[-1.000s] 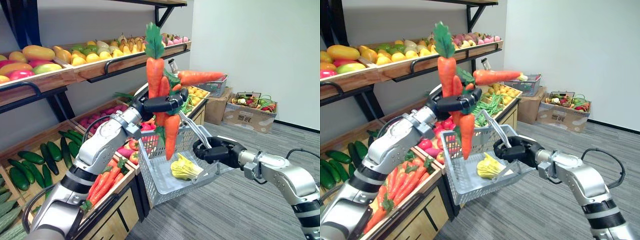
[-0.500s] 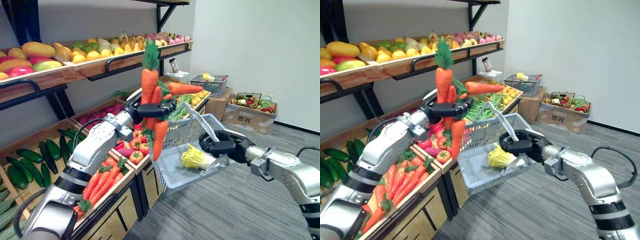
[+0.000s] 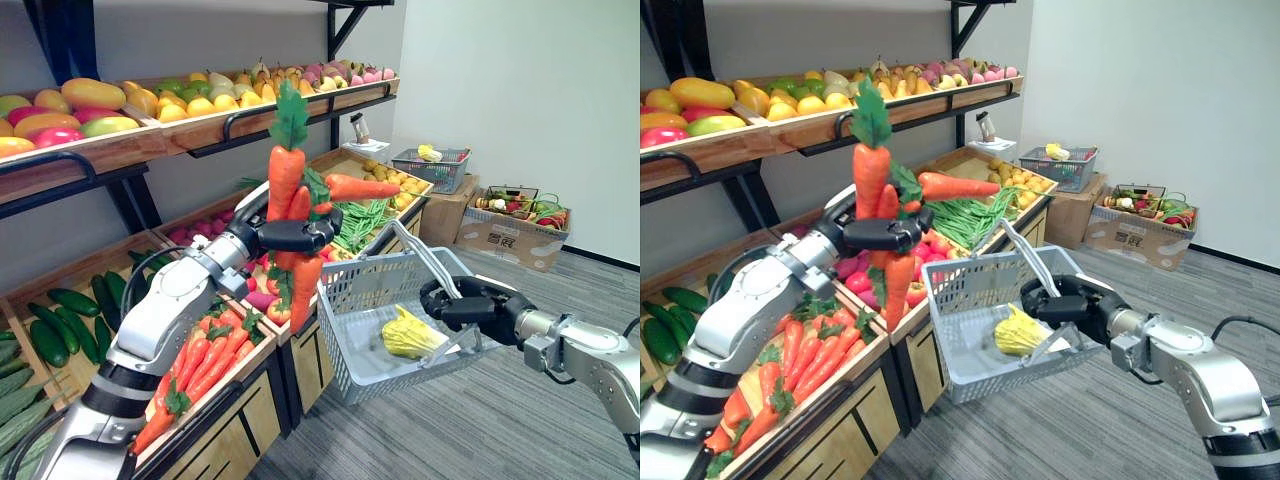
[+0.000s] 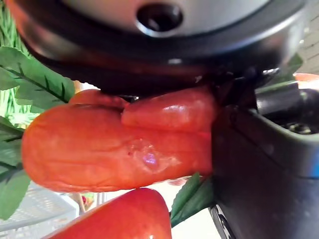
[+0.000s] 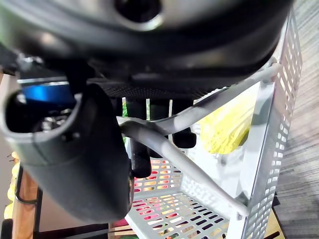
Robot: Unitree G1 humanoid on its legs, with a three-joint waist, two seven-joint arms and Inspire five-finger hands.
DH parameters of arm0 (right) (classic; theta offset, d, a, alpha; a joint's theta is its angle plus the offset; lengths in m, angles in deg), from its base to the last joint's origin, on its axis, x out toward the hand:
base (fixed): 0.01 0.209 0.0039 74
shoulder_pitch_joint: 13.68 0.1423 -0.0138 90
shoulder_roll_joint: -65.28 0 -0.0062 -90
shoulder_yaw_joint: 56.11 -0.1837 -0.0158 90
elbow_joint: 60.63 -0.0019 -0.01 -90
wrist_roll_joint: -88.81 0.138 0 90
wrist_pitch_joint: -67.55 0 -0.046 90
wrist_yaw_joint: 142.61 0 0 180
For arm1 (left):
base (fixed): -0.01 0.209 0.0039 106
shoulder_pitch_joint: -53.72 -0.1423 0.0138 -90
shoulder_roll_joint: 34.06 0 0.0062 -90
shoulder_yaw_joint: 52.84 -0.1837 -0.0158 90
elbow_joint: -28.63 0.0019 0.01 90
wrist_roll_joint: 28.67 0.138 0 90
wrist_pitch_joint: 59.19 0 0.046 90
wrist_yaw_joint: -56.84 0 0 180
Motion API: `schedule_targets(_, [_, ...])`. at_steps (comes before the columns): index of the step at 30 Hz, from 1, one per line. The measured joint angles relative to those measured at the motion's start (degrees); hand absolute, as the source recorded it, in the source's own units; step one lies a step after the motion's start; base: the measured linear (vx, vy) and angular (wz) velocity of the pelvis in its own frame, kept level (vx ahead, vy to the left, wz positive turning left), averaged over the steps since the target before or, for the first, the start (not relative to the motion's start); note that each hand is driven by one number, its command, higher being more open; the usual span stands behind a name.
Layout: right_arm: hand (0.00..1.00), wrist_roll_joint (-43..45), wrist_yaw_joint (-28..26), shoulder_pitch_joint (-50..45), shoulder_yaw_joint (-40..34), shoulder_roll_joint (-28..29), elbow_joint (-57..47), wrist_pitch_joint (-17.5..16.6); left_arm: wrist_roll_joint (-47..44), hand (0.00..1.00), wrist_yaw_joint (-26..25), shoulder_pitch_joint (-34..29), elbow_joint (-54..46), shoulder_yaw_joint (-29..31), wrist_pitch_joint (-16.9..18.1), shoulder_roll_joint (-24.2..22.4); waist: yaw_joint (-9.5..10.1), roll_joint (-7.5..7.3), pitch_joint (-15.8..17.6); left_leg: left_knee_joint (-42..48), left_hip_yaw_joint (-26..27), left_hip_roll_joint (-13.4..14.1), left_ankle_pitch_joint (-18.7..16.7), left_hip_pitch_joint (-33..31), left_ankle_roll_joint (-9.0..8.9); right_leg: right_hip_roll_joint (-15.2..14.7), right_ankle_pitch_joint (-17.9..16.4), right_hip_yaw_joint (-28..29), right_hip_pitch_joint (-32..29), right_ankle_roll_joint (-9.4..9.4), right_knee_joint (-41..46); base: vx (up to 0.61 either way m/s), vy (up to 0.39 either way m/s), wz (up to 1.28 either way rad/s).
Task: Pick vegetable in the basket
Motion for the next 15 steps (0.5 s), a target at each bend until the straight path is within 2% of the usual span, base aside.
schedule_targets(4, [0.00, 0.00, 0.16, 0.00, 0.00, 0.00, -0.06, 0.45, 1.33, 0.00, 2.26, -1.80, -1.24, 0.44, -0.12, -0.03, 0.08, -0.12, 0.14, 0.23, -0.33, 0.03, -0.02, -0.02, 0.02, -0.06, -0.19, -0.41, 0.22, -0.14, 0.04, 0.00, -0.005, 0.04])
schedule_targets(7, [0.00, 0.01, 0.18, 0.00, 0.01, 0.00, -0.22, 0.53, 2.33, 0.00, 4.06, -3.14, -1.01, 0.15, -1.45, -0.03, 0.04, -0.24, 0.23, 0.43, -0.42, 0.08, -0.04, -0.07, 0.03, -0.06, -0.23, -0.51, 0.26, -0.16, 0.05, 0.00, -0.002, 0.01])
schedule_targets(13, [0.00, 0.01, 0.12, 0.00, 0.02, 0.00, -0.29, 0.51, 4.50, 0.00, 5.57, -3.22, 2.10, -6.45, -3.07, -0.11, 0.12, -0.51, 0.42, 1.10, -0.24, 0.25, -0.46, -0.24, 0.04, -0.03, -0.24, -0.40, 0.19, -0.17, 0.04, 0.01, 0.001, -0.01])
schedule_targets(15, [0.00, 0.00, 0.13, 0.00, 0.02, 0.00, -0.29, 0.50, 5.49, 0.00, 6.17, -3.27, 2.67, -6.64, -3.86, -0.18, -0.07, -0.51, 0.43, 1.77, -0.16, 0.48, -0.79, -0.67, 0.05, 0.04, -0.22, -0.29, -0.08, -0.17, 0.04, 0.03, 0.004, -0.04])
